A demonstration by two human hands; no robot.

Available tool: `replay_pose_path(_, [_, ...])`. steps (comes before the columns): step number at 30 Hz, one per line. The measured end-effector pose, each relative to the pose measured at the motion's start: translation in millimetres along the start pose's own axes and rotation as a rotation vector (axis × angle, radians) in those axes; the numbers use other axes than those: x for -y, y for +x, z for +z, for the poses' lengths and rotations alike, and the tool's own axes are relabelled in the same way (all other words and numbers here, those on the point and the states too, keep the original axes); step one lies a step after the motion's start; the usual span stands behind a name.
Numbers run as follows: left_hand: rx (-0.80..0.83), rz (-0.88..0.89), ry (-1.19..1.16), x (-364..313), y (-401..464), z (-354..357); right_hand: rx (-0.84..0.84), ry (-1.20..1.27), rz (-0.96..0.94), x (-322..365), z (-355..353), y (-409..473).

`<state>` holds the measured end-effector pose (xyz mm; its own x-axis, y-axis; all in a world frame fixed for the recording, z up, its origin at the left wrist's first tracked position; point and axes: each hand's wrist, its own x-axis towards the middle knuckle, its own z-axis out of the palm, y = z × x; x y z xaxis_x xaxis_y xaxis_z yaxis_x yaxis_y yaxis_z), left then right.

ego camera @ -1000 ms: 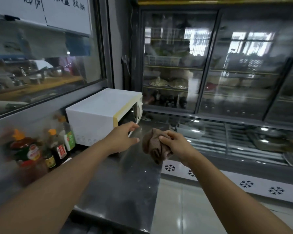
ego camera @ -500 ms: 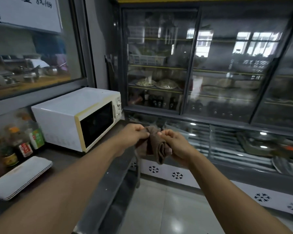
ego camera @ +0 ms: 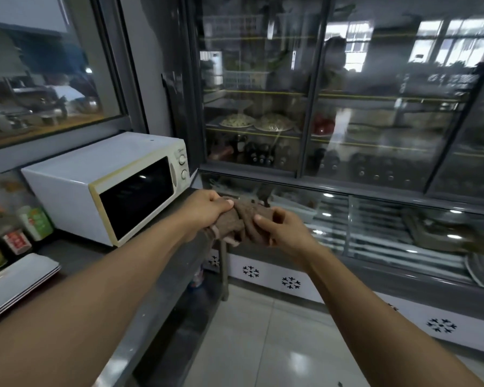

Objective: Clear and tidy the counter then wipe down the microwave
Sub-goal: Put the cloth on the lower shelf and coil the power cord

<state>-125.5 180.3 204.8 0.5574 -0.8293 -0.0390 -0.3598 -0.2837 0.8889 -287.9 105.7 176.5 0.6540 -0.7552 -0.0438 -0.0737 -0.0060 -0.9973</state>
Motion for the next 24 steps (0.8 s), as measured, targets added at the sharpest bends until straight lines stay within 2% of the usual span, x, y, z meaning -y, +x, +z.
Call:
replay_pose_path(3, [0.051,-0.034,0.028,7,30,0,-0.105,-0.084,-0.027,-7,-16,36])
replay_pose_path(5, [0.152,-0.089,0.029,12,53,-1,-0.136,-0.125,-0.032,-10,-27,63])
replay_pose_path(8, [0.327,-0.180,-0.019,24,97,0,-0.141,-0.204,-0.018,-16,-40,112])
replay_pose_path(10, [0.374,-0.210,-0.051,33,131,0,-0.127,-0.237,-0.011,-22,-47,150])
replay_pose_path(18, [0.244,-0.331,-0.229,53,232,14,-0.111,-0.340,0.032,-42,-71,275])
replay_pose_path(24, [0.074,-0.336,-0.367,54,271,30,-0.004,-0.260,0.054,-56,-76,346])
